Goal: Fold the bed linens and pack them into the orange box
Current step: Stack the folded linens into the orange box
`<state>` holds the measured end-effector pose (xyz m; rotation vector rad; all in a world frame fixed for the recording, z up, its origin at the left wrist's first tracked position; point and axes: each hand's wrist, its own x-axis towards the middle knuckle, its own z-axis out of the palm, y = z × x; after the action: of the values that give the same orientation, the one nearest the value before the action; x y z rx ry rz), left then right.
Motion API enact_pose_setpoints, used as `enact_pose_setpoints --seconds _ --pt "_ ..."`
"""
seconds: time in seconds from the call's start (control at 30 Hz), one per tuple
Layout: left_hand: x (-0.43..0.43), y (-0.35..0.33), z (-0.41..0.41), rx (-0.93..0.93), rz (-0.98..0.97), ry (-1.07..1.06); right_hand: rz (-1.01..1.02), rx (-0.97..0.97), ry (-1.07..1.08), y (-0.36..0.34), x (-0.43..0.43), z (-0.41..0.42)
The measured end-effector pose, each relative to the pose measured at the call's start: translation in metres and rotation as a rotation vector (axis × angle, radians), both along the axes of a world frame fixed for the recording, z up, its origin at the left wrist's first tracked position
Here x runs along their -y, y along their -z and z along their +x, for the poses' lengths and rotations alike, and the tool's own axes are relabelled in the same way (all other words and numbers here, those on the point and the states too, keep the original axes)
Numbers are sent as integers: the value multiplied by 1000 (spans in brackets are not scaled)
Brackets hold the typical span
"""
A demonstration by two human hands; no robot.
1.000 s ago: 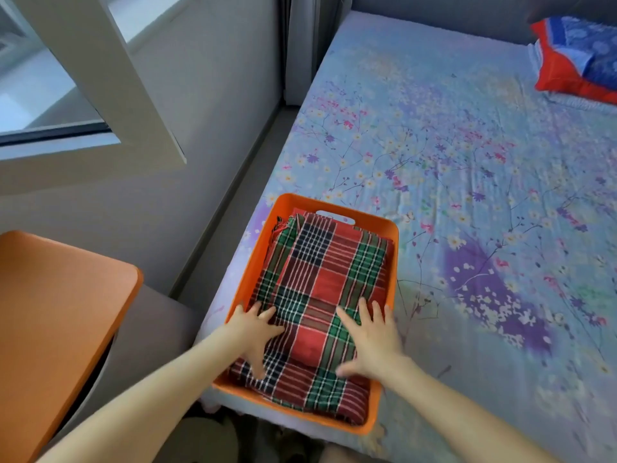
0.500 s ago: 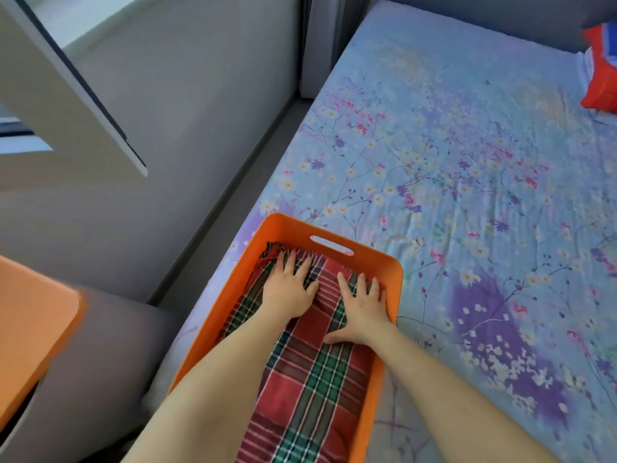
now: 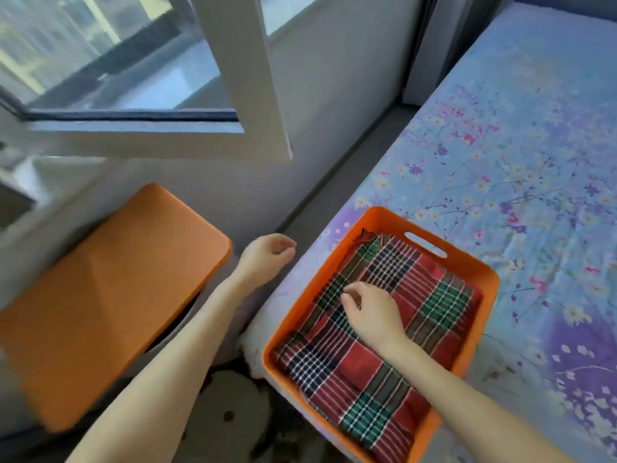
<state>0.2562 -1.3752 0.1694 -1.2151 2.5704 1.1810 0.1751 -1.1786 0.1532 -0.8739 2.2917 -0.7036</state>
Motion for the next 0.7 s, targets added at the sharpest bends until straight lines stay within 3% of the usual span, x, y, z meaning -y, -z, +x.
enact_pose_setpoints --seconds 0.1,0.17,0.3,0.37,0.43,0.57,0.63,0.7 --pt "35 -8 58 -10 -65 -160 -128 561 118 -1 43 60" --pt "55 -14 103 12 -130 -245 -95 959 217 -3 79 103" --pt "79 -13 182 66 -258 -376 -60 1521 432 -2 125 171" --pt "90 -6 225 153 -302 -410 -20 1558 451 5 142 203" --pt "94 4 264 269 -354 -436 120 1409 379 11 155 230" --pt "92 26 334 450 -242 -827 281 1361 363 23 171 278" --pt "93 39 362 356 2 -1009 257 1423 367 26 179 299" --pt "90 43 372 52 319 -1151 192 1478 385 27 186 317"
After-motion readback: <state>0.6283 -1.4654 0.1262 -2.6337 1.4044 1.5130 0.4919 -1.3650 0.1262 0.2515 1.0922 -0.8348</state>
